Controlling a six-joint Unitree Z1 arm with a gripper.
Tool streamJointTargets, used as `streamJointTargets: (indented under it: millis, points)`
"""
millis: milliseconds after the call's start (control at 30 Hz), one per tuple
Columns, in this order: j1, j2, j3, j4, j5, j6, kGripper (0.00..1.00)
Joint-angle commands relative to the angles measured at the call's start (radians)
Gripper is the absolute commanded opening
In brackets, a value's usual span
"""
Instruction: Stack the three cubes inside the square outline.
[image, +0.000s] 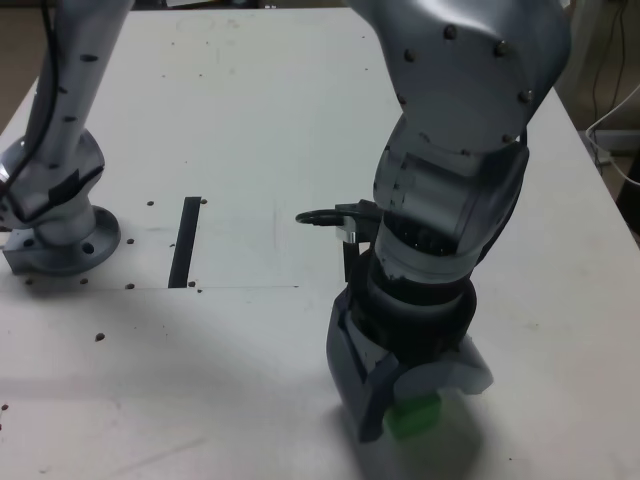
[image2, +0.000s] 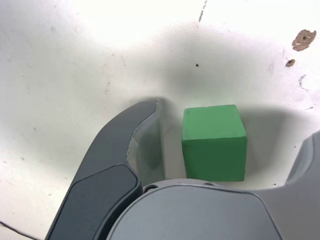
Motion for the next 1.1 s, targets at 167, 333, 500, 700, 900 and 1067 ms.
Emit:
streamJointTargets:
  millis: [167, 333, 500, 700, 900, 1067]
  points:
    - [-0.001, 0.015, 0.001, 0.009, -0.025, -0.013, 0.51]
    - [-0.001, 0.014, 0.004, 0.008, -0.029, -0.013, 0.40]
    - [-0.001, 0.010, 0.002, 0.006, -0.028, -0.012, 0.36]
    - [-0.001, 0.008, 0.001, 0.005, -0.024, -0.004, 0.36]
    - [-0.001, -0.001, 0.001, 0.003, -0.013, 0.009, 0.28]
    - [-0.001, -0.022, 0.001, 0.015, 0.002, 0.030, 0.22]
